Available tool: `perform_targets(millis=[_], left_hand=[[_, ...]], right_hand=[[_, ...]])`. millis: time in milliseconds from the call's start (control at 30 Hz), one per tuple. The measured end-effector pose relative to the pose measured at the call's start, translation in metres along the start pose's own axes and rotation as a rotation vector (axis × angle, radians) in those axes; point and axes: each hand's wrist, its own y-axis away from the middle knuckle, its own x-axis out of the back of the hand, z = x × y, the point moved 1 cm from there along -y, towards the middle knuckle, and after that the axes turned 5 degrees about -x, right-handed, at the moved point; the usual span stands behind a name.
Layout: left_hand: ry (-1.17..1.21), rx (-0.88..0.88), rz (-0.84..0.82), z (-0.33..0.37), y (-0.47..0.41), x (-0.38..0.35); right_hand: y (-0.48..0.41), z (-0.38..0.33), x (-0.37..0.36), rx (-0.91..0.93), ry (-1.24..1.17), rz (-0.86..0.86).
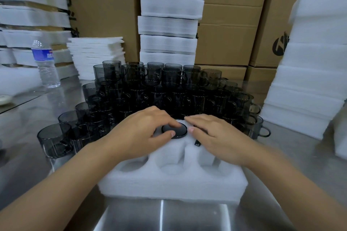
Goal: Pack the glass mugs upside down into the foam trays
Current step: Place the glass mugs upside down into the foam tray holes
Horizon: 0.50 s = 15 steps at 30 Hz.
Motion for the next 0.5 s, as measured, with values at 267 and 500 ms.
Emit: perform_targets(millis=[267, 500], left_hand=[[0.010, -0.003, -0.004, -0.0021, -0.0003, -0.0008], [0.018, 0.001, 0.083, -0.0017, 0.0003, 0.0071]], right_hand=[[0.0056, -0.0010, 0.0037, -0.061, 0.127, -0.320], [0.0054, -0.0045, 0.0028, -0.069, 0.136, -0.295]])
